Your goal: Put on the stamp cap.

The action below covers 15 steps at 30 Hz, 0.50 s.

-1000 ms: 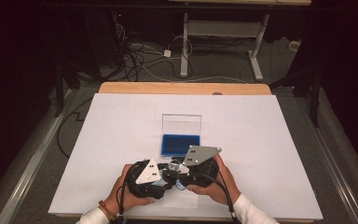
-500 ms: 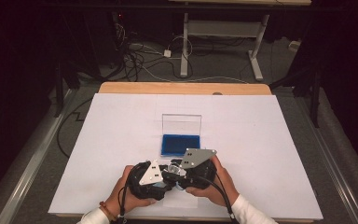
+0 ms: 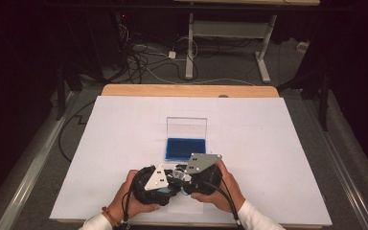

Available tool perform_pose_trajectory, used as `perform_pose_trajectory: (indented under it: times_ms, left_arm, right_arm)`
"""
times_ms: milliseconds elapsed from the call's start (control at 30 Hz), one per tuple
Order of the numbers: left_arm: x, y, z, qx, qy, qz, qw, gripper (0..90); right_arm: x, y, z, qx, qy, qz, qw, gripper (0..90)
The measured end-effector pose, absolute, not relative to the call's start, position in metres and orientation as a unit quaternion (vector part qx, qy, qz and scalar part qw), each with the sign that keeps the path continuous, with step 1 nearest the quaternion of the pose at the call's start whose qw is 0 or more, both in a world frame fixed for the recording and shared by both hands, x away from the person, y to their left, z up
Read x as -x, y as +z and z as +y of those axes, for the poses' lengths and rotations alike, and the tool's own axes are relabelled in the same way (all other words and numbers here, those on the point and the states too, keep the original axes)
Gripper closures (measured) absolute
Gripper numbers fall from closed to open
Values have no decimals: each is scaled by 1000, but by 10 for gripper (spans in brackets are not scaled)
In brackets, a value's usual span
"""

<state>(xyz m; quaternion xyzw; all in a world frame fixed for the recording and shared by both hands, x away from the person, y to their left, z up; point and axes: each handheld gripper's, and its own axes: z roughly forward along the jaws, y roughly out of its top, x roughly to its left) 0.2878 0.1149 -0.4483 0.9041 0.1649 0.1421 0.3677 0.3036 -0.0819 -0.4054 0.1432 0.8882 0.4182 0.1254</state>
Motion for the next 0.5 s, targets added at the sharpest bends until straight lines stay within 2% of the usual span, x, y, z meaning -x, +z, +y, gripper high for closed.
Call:
perform_pose_trajectory:
  times_ms: [233,500]
  left_arm:
    - [-289,-455,113,-904,132,164,372,358]
    - [-289,-457,112,-906,127,164,368,358]
  right_arm:
    - [-301,-410,-77,-139,396,898,135,570]
    - [-301,-411,-77,-139,385,904,126,570]
